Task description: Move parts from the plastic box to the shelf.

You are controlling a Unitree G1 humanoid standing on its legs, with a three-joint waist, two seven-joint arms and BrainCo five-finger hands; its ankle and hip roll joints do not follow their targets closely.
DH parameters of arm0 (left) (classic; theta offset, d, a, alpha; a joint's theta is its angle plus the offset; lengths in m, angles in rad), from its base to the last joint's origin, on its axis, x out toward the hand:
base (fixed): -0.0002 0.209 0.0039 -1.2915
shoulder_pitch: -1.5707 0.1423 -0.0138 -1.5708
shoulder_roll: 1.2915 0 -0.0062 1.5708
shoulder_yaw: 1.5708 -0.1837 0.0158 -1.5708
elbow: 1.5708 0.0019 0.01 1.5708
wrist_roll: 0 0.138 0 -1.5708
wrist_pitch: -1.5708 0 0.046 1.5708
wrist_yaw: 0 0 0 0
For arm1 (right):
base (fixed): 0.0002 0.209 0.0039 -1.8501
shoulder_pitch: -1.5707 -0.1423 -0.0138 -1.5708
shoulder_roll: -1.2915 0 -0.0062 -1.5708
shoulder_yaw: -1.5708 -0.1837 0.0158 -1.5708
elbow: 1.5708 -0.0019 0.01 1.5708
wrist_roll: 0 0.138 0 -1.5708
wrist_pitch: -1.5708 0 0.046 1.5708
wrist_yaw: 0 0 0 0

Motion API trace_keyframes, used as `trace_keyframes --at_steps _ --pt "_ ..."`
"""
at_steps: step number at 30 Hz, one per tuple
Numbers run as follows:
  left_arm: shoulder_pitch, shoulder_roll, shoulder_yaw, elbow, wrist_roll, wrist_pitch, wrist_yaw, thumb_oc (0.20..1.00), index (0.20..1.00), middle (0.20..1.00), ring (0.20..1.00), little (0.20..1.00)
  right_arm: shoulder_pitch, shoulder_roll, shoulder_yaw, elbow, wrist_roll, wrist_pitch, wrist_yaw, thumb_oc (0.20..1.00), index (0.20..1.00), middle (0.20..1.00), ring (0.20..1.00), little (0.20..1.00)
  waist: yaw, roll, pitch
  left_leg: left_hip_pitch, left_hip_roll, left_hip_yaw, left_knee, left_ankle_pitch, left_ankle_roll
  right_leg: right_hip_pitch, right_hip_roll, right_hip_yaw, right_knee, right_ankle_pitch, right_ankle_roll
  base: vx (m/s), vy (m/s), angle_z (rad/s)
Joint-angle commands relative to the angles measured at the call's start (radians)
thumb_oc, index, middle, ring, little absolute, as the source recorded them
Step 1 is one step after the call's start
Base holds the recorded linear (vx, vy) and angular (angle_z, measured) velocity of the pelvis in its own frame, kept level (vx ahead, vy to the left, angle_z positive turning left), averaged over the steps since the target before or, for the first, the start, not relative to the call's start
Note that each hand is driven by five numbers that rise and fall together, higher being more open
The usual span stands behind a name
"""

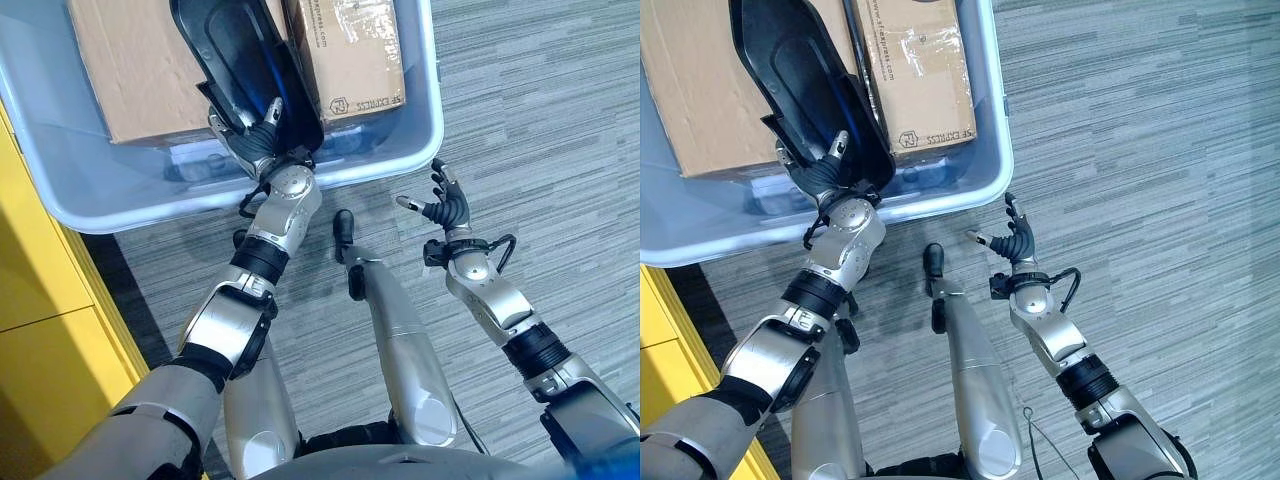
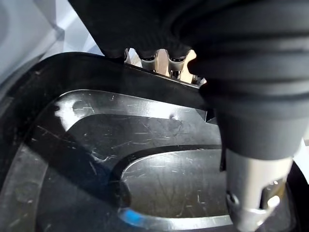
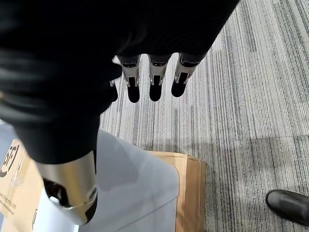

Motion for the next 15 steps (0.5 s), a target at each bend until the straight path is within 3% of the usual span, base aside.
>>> trace_keyframes --at_steps 1,2,3,15 --pt "0.072 -0.021 -0.022 0.096 -0.04 0.033 -0.028 1.0 1.0 1.0 1.0 1.0 -0.009 0.013 -0.017 -0.064 0.007 -0.056 -0.029 1.0 1.0 1.0 1.0 1.0 0.004 -0.086 -0.01 -0.107 0.007 -0.044 0.116 0.005 0.0 0.011 -0.041 -0.064 0.016 0.034 0.06 0.02 -0.057 0.04" --pt "0.071 -0.015 -0.021 0.098 -0.075 0.031 -0.027 0.426 0.426 0.426 0.426 0.426 -0.013 0.011 -0.022 -0.068 0.013 -0.05 -0.04 1.0 1.0 1.0 1.0 1.0 0.005 -0.088 -0.01 -0.112 0.006 -0.046 0.123 0.003 -0.001 0.008 -0.04 -0.066 0.022 0.034 0.061 0.02 -0.05 0.02" --pt "0.071 -0.016 -0.017 0.099 -0.087 0.025 -0.028 0.2 0.2 0.2 0.2 0.2 -0.014 0.01 -0.024 -0.07 0.019 -0.047 -0.046 1.0 1.0 1.0 1.0 1.0 0.004 -0.09 -0.01 -0.114 0.006 -0.047 0.126 0.001 0.0 0.006 -0.04 -0.066 0.023 0.033 0.06 0.02 -0.045 0.0" --pt "0.08 -0.009 0.003 0.092 -0.041 -0.057 -0.02 0.2 0.2 0.2 0.2 0.2 0.0 0.013 -0.023 -0.064 0.02 -0.073 -0.047 1.0 1.0 1.0 1.0 1.0 0.001 -0.086 -0.01 -0.095 0.002 -0.041 0.123 -0.005 0.002 0.02 -0.036 -0.059 0.017 0.033 0.06 0.0 -0.003 0.0"
